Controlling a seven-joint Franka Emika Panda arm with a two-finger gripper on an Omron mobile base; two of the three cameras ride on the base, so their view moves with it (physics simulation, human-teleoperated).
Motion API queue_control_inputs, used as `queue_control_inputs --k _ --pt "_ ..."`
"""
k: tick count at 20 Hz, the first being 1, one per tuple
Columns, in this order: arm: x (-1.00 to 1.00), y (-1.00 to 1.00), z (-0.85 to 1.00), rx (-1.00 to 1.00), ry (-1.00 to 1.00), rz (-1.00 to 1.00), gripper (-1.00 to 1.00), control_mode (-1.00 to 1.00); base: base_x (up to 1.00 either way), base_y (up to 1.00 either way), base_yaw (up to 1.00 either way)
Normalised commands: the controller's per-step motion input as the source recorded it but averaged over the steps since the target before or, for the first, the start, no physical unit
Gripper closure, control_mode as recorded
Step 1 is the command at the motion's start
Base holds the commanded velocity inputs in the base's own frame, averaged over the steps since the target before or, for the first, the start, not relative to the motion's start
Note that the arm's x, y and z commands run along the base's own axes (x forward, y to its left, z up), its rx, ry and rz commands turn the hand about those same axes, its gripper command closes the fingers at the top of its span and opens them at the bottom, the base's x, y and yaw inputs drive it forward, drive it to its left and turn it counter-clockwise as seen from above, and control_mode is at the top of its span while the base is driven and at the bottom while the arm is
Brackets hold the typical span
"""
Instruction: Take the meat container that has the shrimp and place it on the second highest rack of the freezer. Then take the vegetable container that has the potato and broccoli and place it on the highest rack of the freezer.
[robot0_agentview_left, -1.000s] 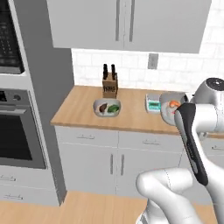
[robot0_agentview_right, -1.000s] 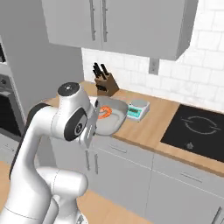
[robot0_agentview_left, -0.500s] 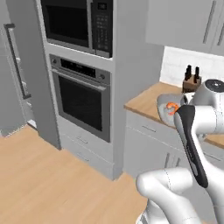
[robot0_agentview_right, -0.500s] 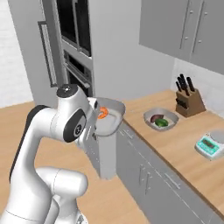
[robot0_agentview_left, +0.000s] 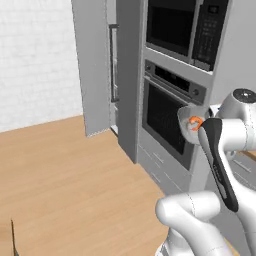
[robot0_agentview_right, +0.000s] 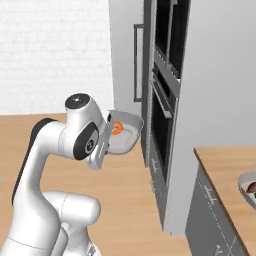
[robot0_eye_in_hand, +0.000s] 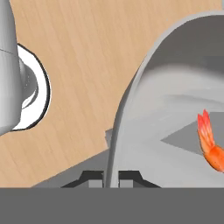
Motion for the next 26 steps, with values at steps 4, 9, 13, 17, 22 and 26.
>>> queue_control_inputs --k 4,9,13,17,22,26 --pt "0.00 0.00 0.00 0.00 0.00 0.00 1.00 1.00 0.50 0.40 0.27" --pt "0.00 0.00 0.00 0.00 0.00 0.00 1.00 1.00 0.85 0.61 0.02" --pt "0.00 0.00 0.00 0.00 0.00 0.00 1.00 1.00 1.00 0.86 0.12" --pt "0.00 0.00 0.00 0.00 0.00 0.00 1.00 1.00 1.00 0.69 0.10" --pt "0.00 0.00 0.00 0.00 0.00 0.00 1.00 1.00 1.00 0.36 0.03" --pt "0.00 0.00 0.00 0.00 0.00 0.00 1.00 1.00 1.00 0.26 0.00"
